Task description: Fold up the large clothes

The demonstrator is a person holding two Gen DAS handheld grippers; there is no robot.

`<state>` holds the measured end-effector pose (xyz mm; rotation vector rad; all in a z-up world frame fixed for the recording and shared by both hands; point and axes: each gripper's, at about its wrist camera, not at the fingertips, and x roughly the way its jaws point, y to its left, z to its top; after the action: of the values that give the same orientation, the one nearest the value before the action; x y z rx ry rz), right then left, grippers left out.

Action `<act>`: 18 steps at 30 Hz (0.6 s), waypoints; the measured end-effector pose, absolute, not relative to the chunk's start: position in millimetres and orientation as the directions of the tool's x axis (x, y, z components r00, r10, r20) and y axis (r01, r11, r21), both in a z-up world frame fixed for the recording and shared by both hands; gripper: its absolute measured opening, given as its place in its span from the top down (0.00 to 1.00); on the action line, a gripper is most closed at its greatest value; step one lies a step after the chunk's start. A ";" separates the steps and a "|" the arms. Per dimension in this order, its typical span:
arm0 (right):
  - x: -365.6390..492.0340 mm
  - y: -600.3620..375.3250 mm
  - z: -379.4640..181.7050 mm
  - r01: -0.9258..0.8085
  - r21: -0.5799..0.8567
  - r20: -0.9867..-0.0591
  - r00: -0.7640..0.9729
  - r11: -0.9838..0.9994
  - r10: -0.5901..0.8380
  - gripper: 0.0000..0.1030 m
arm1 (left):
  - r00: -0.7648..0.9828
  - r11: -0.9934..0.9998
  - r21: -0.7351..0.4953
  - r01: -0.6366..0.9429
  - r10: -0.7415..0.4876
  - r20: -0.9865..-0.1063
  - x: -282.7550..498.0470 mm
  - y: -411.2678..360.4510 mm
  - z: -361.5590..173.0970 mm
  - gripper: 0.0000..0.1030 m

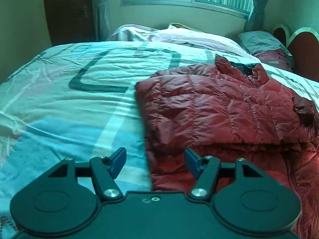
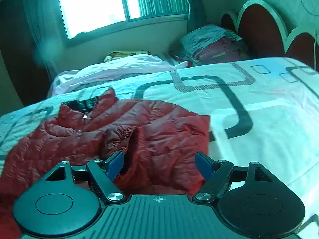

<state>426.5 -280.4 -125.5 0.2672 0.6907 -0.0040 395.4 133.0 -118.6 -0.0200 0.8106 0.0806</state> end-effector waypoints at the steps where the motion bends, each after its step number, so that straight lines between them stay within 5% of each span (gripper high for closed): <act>1: 428.8 -277.8 -125.7 0.087 0.246 -0.631 0.771 0.965 0.091 0.24 | 0.688 0.996 0.009 -0.089 0.068 -0.723 394.6 134.9 -117.2 0.39; 8: 430.2 -278.9 -115.1 0.155 0.258 -0.578 0.816 0.954 0.024 0.24 | 0.701 0.990 0.008 -0.143 0.107 -0.705 391.8 146.0 -108.1 0.39; 16: 454.4 -253.9 -150.3 0.059 0.279 -0.718 0.676 0.958 0.168 0.25 | 0.717 0.983 -0.001 -0.182 0.132 -0.685 400.5 150.5 -102.5 0.40; 18: 454.1 -248.7 -157.9 0.050 0.281 -0.730 0.660 0.958 0.180 0.61 | 0.718 0.983 -0.010 -0.183 0.126 -0.685 404.4 150.8 -101.6 0.40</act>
<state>454.1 -248.7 -157.9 0.2894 0.8505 0.0747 404.4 150.8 -101.6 -0.0789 0.7514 0.1711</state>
